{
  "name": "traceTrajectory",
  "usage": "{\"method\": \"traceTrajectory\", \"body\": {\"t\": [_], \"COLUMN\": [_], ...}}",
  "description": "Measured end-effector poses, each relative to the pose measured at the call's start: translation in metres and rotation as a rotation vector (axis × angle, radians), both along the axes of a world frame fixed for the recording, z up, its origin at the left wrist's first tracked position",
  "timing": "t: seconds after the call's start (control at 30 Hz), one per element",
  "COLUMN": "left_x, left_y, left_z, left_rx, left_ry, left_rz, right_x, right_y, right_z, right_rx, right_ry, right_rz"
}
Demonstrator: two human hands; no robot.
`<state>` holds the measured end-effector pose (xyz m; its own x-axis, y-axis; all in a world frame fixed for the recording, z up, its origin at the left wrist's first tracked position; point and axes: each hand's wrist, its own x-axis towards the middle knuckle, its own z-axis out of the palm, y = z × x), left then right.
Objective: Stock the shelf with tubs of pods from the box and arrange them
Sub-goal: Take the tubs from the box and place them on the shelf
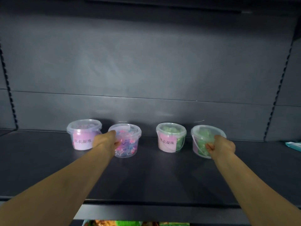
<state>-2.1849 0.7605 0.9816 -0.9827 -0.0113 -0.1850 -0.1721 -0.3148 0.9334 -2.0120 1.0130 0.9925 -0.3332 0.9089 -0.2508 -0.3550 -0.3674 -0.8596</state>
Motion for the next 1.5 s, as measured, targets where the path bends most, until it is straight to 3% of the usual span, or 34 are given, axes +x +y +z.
{"method": "traceTrajectory", "body": {"t": [0.17, 0.23, 0.33, 0.6, 0.7, 0.83, 0.97, 1.13, 1.5], "left_x": [-0.007, -0.012, -0.007, 0.044, 0.066, 0.096, 0.129, 0.163, 0.217], "left_y": [0.007, 0.005, -0.008, -0.086, -0.135, -0.209, -0.284, -0.359, -0.454], "left_z": [0.002, -0.003, -0.01, 0.003, 0.007, -0.004, -0.038, -0.109, -0.314], "left_rx": [-0.018, -0.125, -0.435, -1.135, -1.287, -1.391, -1.472, -1.576, -1.681], "left_ry": [-0.005, 0.027, 0.115, 0.632, 0.72, 0.81, 0.787, 0.691, 0.169], "left_rz": [-0.048, -0.114, -0.195, -0.251, -0.268, -0.293, -0.325, -0.42, -0.613], "right_x": [-0.014, -0.013, -0.006, 0.02, 0.029, 0.042, 0.057, 0.076, 0.096], "right_y": [0.013, 0.007, -0.015, -0.153, -0.217, -0.299, -0.372, -0.439, -0.489], "right_z": [-0.005, -0.006, -0.009, -0.003, -0.007, -0.025, -0.064, -0.141, -0.33], "right_rx": [0.03, 0.088, 0.249, 1.341, 1.583, 1.731, 1.779, 1.836, 1.743], "right_ry": [-0.052, -0.142, -0.304, -0.809, -0.871, -0.872, -0.818, -0.898, -1.056], "right_rz": [0.125, 0.156, 0.153, 0.48, 0.515, 0.559, 0.671, 0.857, 1.362]}}
